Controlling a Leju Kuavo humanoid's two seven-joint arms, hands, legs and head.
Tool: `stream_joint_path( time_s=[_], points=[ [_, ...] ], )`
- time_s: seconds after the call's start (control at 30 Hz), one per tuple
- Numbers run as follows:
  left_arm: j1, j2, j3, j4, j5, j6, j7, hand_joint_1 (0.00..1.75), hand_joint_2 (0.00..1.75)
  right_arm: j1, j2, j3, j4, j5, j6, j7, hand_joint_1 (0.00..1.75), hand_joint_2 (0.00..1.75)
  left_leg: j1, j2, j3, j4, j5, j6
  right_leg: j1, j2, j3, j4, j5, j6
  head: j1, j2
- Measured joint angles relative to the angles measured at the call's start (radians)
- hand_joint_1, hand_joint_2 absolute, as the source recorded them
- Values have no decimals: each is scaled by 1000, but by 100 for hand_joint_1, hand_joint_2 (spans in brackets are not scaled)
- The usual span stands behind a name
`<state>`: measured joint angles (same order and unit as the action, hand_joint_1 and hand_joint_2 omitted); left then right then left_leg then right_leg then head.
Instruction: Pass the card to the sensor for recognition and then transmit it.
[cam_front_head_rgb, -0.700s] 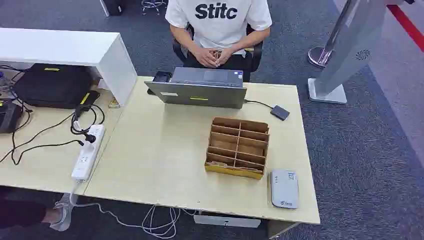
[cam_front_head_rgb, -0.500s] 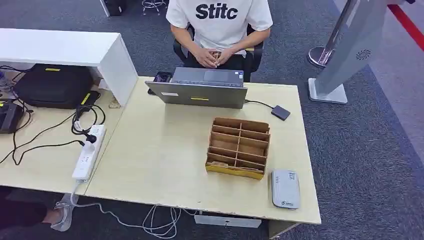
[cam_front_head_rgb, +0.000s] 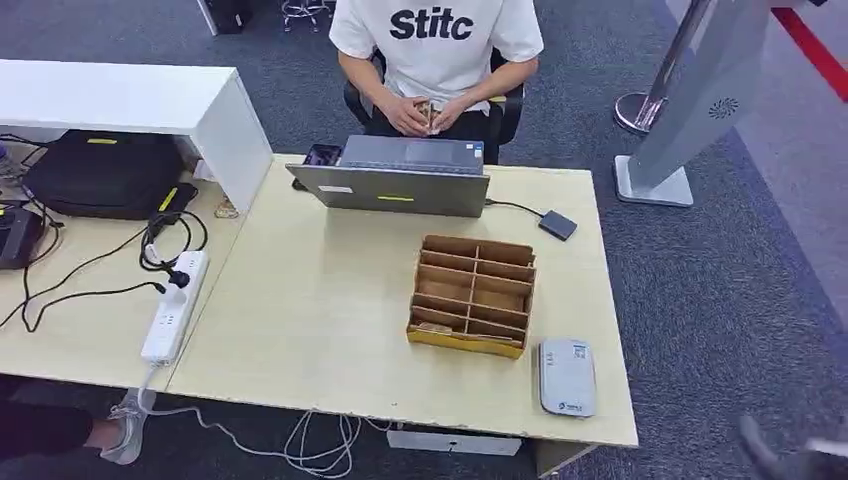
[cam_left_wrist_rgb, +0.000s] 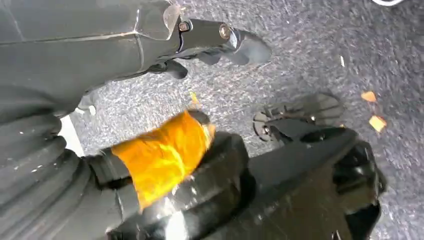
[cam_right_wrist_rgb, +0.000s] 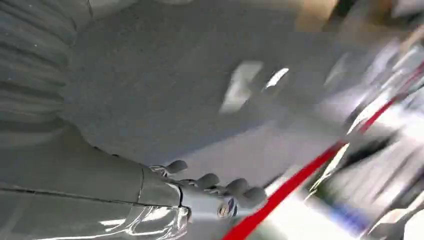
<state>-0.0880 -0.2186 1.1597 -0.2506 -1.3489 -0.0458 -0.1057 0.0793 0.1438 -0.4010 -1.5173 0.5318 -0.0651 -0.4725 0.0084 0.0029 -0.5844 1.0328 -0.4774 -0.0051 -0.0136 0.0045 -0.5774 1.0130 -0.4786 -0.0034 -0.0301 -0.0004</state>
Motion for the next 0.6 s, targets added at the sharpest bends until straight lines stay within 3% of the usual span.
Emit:
stream_joint_path(
  time_s=[0.07, 0.1, 0.17, 0.23, 0.37, 0.6],
  points=[
    [-5, 0, 0, 1, -7, -9, 5, 0, 175, 18, -1, 237, -32, -30, -52, -68, 0, 175, 1, -1, 0, 0, 2, -2, 1, -3, -3, 0, -1, 0, 1, 0],
    [-4, 0, 0, 1, -13, -12, 8, 0, 175, 18, -1, 314, -31, -39, -55, -106, 0, 175, 2, -2, 0, 0, 2, -3, 1, -2, -3, 0, -1, -1, 0, 0],
    [-5, 0, 0, 3, -21, -14, 10, 0, 175, 19, -1, 390, -23, -41, -41, -165, 0, 175, 2, -1, -1, 0, 3, -3, 2, -2, -1, 1, 0, -2, 0, 0],
    [-7, 0, 0, 3, -31, -17, 10, 0, 175, 14, 1, 371, -3, -37, -27, -207, 0, 175, 1, -2, -2, 0, 2, -3, 1, -4, 1, 1, 0, -2, 0, 0],
    [-7, 1, 0, 3, -38, -20, 10, 0, 175, 1, 5, 284, 39, -43, -25, -222, 0, 175, 1, -3, -3, 0, 2, -3, 1, -5, 1, 0, 0, -1, 1, 0],
    [-8, 1, 0, 4, -44, -21, 10, 0, 175, -7, 5, 256, 76, -52, -40, -224, 0, 175, 0, -3, -2, 1, 1, -1, 0, -6, 1, 0, 0, -1, 0, 0]
  ],
)
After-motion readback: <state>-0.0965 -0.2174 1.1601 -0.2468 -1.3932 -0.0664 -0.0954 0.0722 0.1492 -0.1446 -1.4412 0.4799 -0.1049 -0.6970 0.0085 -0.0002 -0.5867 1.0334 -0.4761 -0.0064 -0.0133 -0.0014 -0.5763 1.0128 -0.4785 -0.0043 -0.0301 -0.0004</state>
